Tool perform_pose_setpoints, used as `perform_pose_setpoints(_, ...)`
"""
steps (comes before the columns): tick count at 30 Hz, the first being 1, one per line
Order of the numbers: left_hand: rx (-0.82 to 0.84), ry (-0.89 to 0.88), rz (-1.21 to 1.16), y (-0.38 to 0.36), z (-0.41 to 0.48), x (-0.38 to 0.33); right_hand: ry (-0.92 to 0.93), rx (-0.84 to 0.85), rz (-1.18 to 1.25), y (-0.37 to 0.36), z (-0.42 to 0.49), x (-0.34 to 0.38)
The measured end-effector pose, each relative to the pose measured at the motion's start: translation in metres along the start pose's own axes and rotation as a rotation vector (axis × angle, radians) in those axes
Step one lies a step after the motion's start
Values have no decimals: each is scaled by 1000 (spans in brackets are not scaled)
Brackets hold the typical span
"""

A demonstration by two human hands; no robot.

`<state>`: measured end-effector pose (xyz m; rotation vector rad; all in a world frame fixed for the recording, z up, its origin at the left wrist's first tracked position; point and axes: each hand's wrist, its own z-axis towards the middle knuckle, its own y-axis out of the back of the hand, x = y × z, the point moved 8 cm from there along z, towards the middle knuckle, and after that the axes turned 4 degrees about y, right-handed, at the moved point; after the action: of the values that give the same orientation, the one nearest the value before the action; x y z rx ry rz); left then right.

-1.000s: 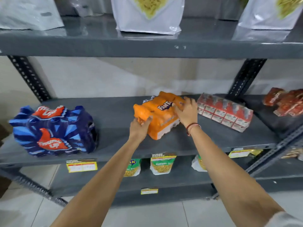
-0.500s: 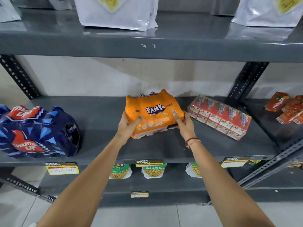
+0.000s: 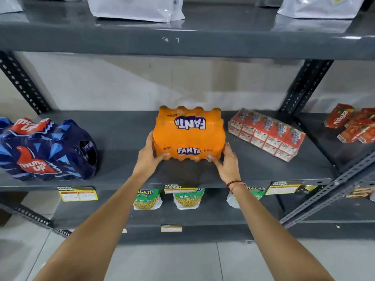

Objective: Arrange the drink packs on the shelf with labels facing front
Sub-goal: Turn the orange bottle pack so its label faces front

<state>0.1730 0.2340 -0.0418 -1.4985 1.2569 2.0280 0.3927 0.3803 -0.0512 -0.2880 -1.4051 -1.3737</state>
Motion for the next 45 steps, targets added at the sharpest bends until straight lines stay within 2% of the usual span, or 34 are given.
perform_pose_setpoints(3,-7,42,11,-1,-2,-2,-32,22,91,-1,-5,2)
perform_pose_setpoints(7,-315,97,-98,4,-41,0,-134,-98,350,16,-7,2)
perform_pose_setpoints(9,-402,117,-186,-6,-64,-4,-188,-164,489,24,8,7)
perform_pose_setpoints(11,-336,111,-209,-31,-76,-18,-232,-136,578,25,31,16)
perform_pose_setpoints(14,-72,24,-108,-82,-78,-52,-273,10,718,16,58,29)
perform_pose_setpoints(17,125,47,-59,-124,-74,-70,-255,106,704,13,69,34)
perform_pose_setpoints(21,189,34,-37,-147,-66,-79,-208,190,573,13,64,40)
perform_pose_setpoints(24,150,37,-48,-148,-64,-72,-147,147,459,16,54,43)
perform_pose_setpoints(29,22,48,-29,-126,-57,-55,-121,-43,422,18,18,42)
perform_pose_setpoints(33,-57,79,-164,-80,-42,-37,-60,-218,410,7,-15,57)
perform_pose_setpoints(36,16,95,-143,-35,-27,-13,-34,-298,402,-13,-42,75)
perform_pose_setpoints(38,107,64,-33,-8,-17,0,-24,-291,445,-33,-59,89)
perform_pose_setpoints(41,137,63,-16,26,-5,15,13,-141,473,-66,-69,112)
perform_pose_setpoints(43,-11,103,-57,48,-2,28,55,-5,459,-78,-66,122)
perform_pose_setpoints(45,-247,165,-62,68,-10,41,129,-24,377,-67,-56,126)
